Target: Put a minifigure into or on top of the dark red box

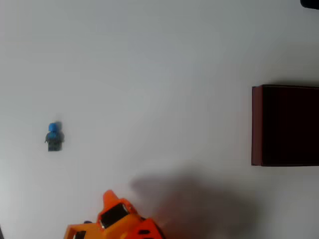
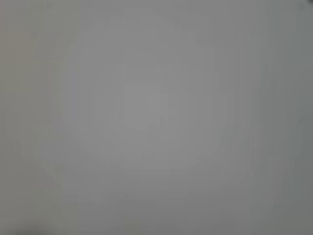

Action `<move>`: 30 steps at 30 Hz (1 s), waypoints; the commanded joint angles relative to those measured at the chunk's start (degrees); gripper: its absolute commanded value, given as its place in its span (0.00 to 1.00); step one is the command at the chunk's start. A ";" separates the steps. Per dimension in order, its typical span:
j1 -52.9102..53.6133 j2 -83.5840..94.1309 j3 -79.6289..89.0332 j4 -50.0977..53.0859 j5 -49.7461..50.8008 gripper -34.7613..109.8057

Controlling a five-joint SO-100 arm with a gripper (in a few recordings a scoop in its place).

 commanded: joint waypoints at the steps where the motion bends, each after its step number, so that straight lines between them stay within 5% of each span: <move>1: -0.70 0.70 1.14 0.79 0.35 0.24; 26: 0.18 0.70 1.05 0.79 2.81 0.30; 30: -0.88 0.79 2.99 -0.09 30.06 0.31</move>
